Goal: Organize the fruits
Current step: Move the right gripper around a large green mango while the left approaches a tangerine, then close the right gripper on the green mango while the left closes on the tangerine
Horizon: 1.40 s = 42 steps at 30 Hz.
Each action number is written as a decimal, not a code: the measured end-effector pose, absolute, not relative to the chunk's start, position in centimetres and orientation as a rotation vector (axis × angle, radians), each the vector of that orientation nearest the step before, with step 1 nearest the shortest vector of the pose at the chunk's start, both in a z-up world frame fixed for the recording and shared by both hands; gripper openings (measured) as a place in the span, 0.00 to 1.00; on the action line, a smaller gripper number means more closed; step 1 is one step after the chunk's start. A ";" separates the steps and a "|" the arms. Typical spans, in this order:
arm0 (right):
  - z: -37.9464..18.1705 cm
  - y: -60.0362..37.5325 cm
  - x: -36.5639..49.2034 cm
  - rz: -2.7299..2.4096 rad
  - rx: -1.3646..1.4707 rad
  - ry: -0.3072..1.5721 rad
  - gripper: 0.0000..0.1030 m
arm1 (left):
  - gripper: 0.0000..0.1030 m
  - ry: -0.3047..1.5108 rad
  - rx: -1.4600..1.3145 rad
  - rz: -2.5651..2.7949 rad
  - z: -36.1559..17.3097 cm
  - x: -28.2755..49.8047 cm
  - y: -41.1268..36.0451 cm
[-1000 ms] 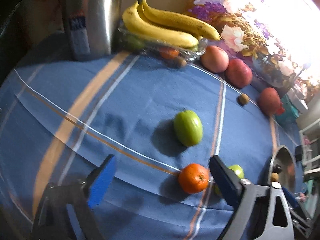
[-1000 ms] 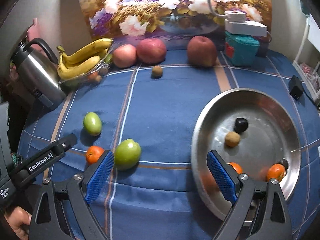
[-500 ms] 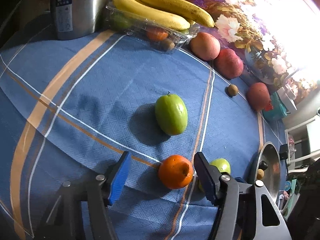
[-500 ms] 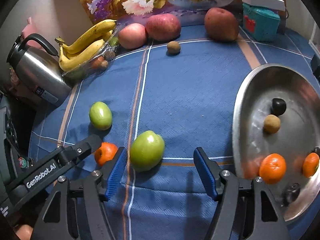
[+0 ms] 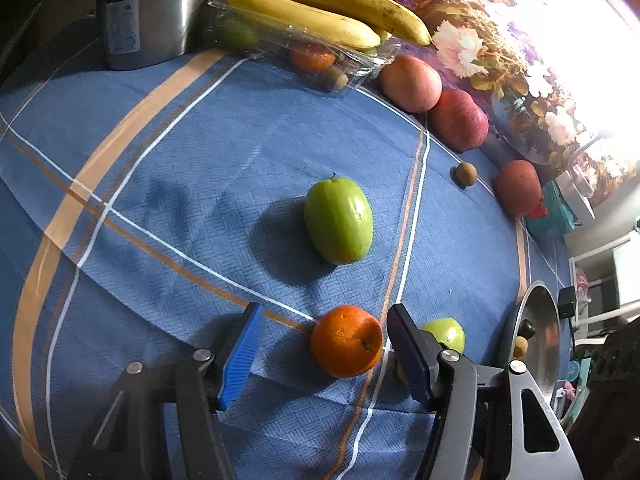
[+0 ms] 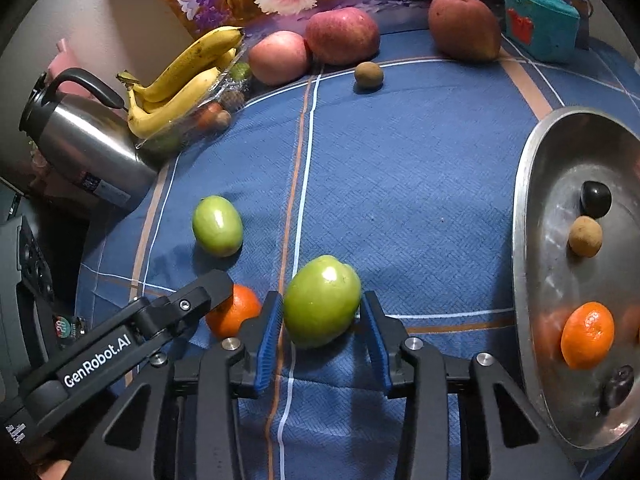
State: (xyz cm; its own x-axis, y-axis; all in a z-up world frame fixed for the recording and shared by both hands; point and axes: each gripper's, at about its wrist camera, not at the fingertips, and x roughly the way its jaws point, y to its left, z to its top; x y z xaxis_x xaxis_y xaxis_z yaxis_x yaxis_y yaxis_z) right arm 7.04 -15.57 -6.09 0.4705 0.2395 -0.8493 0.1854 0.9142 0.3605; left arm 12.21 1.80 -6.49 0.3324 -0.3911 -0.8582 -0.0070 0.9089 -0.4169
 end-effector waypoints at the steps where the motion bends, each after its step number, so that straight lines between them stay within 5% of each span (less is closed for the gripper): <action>1: -6.1 -15.7 7.0 0.037 0.447 1.092 0.40 | 0.64 1.214 -0.373 -0.260 -6.5 12.2 1.6; 10: -5.7 -17.5 5.5 -0.022 0.438 1.112 0.40 | 0.41 1.234 -0.325 -0.293 -6.7 12.2 0.1; 42: -5.7 -18.3 5.3 -0.007 0.483 1.100 0.41 | 0.40 1.169 -0.233 -0.189 -4.7 11.6 1.2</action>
State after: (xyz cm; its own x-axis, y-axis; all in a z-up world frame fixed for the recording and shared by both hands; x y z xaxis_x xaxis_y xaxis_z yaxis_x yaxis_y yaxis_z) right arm 5.27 -18.33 -5.68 0.4647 0.2295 -0.8552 0.2409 0.8966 0.3715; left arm 11.58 1.17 -4.70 0.3796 -0.2664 -0.8860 0.0255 0.9603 -0.2778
